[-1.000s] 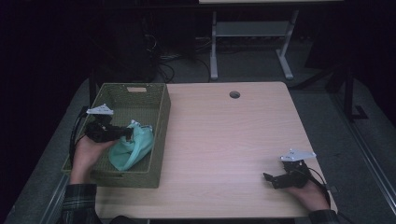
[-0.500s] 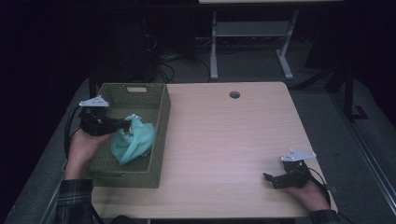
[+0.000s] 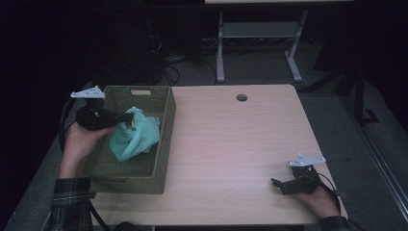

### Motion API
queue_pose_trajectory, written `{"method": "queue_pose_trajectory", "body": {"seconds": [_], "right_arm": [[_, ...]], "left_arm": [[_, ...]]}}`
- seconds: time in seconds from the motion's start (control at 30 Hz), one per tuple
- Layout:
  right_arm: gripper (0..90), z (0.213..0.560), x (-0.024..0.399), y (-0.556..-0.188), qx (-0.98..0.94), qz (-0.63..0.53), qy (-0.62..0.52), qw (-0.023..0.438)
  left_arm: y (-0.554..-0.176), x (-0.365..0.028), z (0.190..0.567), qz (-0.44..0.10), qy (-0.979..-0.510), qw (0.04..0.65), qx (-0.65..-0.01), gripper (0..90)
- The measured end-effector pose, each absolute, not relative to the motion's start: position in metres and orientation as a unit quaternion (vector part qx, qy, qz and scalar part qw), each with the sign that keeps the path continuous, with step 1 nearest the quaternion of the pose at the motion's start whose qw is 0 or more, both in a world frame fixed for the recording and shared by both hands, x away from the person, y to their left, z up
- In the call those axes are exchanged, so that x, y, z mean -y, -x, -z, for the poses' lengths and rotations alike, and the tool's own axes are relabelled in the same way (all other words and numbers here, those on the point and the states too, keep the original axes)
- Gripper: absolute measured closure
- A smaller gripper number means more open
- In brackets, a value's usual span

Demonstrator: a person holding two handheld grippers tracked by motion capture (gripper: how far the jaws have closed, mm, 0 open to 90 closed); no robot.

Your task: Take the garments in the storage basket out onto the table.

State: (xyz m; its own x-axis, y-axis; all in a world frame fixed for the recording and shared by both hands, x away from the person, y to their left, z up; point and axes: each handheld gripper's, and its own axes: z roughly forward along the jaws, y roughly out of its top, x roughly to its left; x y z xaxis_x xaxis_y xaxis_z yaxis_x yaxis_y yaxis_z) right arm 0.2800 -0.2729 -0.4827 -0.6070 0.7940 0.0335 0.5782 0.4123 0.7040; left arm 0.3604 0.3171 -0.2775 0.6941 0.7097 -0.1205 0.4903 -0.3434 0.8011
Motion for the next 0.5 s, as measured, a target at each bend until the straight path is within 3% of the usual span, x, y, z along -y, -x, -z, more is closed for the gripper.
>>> {"method": "queue_pose_trajectory", "body": {"seconds": [0.5], "right_arm": [[1.9,0.483,0.273,-0.28,-0.826,-0.348,-0.416,0.155]], "left_arm": [[-0.36,-0.306,0.232,-0.127,-0.806,0.466,-0.341,85.8]]}}
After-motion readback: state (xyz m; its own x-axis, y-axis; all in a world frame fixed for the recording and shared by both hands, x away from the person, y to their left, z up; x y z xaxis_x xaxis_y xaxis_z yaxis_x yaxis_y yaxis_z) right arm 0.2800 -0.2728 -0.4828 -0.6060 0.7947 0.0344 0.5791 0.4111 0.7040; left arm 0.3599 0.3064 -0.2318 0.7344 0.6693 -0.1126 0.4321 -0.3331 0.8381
